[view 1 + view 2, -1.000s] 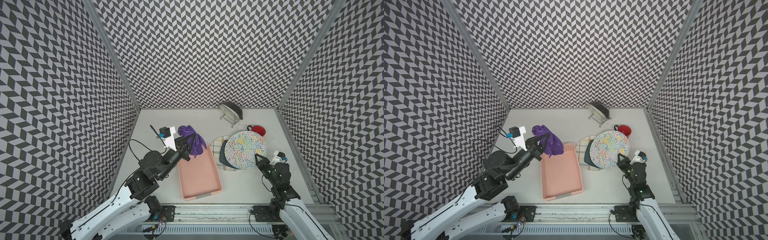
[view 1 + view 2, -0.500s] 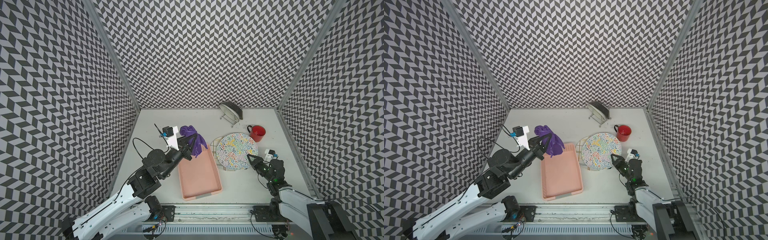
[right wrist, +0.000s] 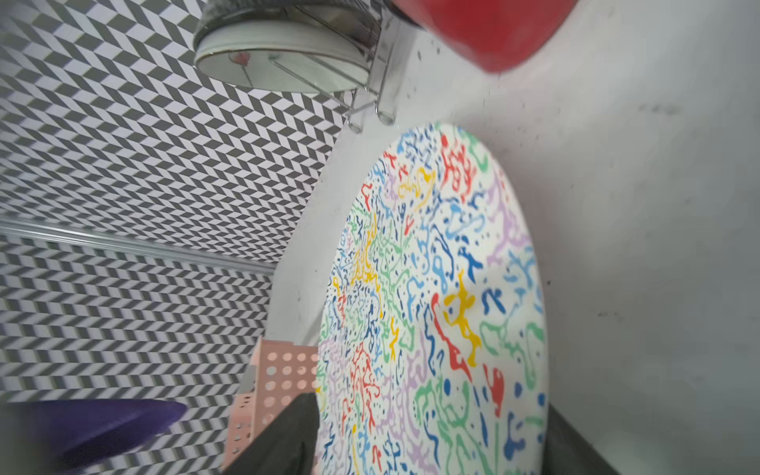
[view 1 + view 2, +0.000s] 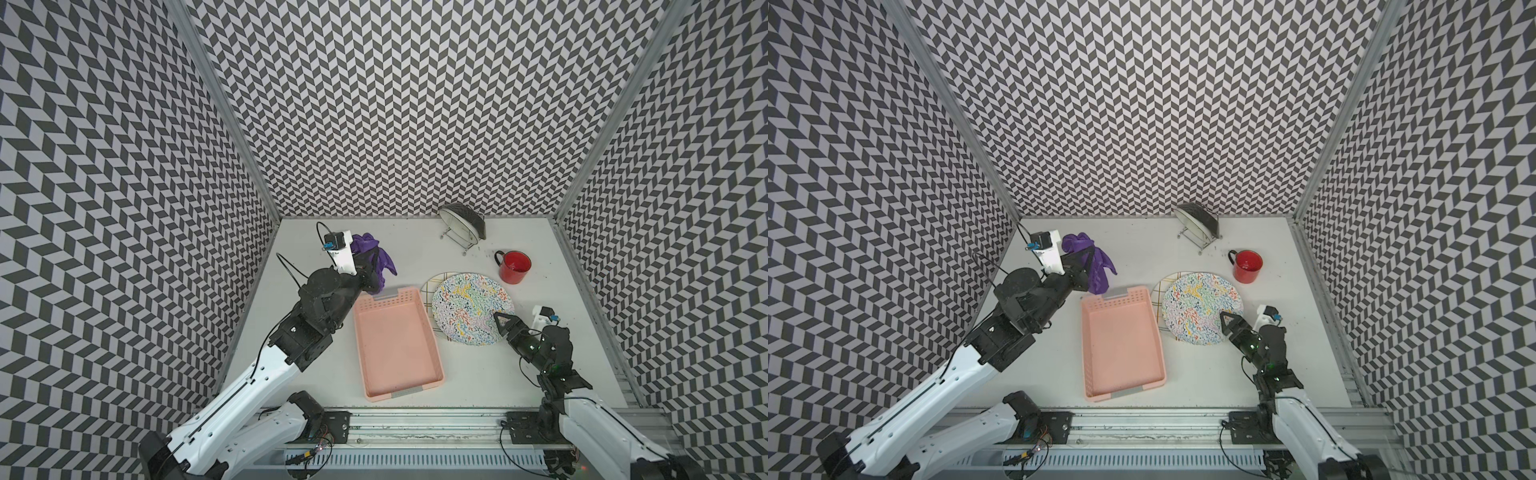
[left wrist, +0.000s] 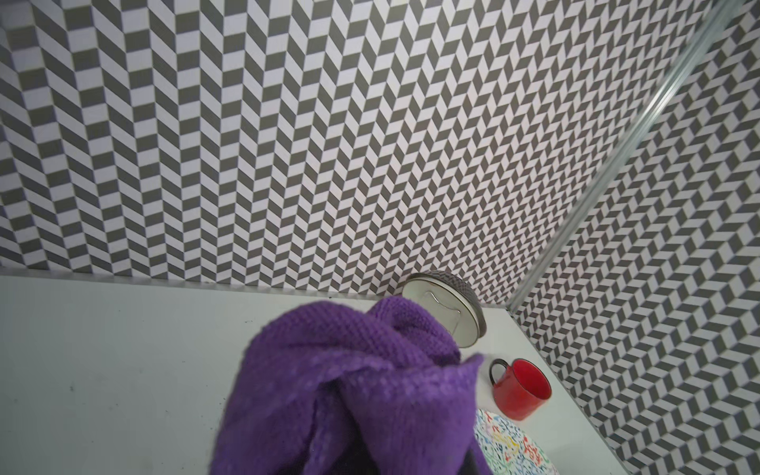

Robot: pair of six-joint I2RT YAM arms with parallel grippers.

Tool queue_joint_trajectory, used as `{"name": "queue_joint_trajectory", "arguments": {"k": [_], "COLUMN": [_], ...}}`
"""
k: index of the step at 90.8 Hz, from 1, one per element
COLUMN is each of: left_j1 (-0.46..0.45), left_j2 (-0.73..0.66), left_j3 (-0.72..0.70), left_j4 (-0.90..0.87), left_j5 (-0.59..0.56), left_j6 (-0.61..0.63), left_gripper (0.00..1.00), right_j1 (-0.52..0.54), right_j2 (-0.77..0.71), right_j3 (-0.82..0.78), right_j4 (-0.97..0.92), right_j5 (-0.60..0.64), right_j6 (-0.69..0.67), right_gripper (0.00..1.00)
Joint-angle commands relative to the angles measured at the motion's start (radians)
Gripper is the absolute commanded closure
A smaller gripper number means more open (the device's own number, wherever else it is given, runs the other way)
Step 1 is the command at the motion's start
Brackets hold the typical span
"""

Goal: Wipe the wet plate dry
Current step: Place the plate on the plate, then place the towel at the center of the board.

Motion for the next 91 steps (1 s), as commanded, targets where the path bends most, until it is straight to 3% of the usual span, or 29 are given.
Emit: {"name": "queue_joint_trajectory", "arguments": {"k": [1, 10, 19, 23, 27, 35, 48, 67, 82, 91], "left_j1": [0.034, 0.089, 0.183, 0.211, 0.226, 0.235, 0.240, 0.240, 0.253, 0.305], "left_j2": [0.078, 0.168, 0.297, 0.342, 0.396, 0.489, 0.528, 0.279, -0.015, -0.125], "left_j3": [0.083, 0.115, 0.182, 0.184, 0.183, 0.183, 0.141, 0.025, -0.224, -0.426], "left_j4": [-0.043, -0.034, -0.087, -0.082, -0.080, -0.096, -0.092, -0.004, 0.151, 0.362], "left_j5": [-0.075, -0.124, -0.025, 0.037, 0.081, 0.091, 0.115, 0.176, -0.084, -0.147], "left_j6": [0.072, 0.124, 0.108, 0.100, 0.100, 0.099, 0.076, 0.029, 0.119, 0.222], "left_gripper": [1.00, 1.00, 0.99, 0.87, 0.69, 0.38, 0.02, 0.00, 0.00, 0.00], "right_j1": [-0.003, -0.005, -0.004, -0.005, -0.005, -0.005, -0.005, -0.004, -0.014, -0.059], "right_j2": [-0.188, -0.364, -0.485, -0.512, -0.520, -0.489, -0.404, -0.261, -0.061, 0.104], "right_j3": [0.001, 0.031, 0.058, 0.067, 0.076, 0.098, 0.137, 0.198, 0.252, 0.254], "right_j4": [-0.210, -0.333, -0.392, -0.400, -0.407, -0.418, -0.400, -0.254, -0.030, 0.177], "right_j5": [0.134, 0.174, 0.171, 0.162, 0.159, 0.156, 0.152, 0.258, 0.470, 0.536], "right_j6": [-0.043, -0.062, -0.086, -0.098, -0.114, -0.145, -0.210, -0.309, -0.469, -0.547], "right_gripper": [0.12, 0.07, 0.07, 0.05, 0.04, 0.02, 0.01, 0.01, 0.01, 0.00]}}
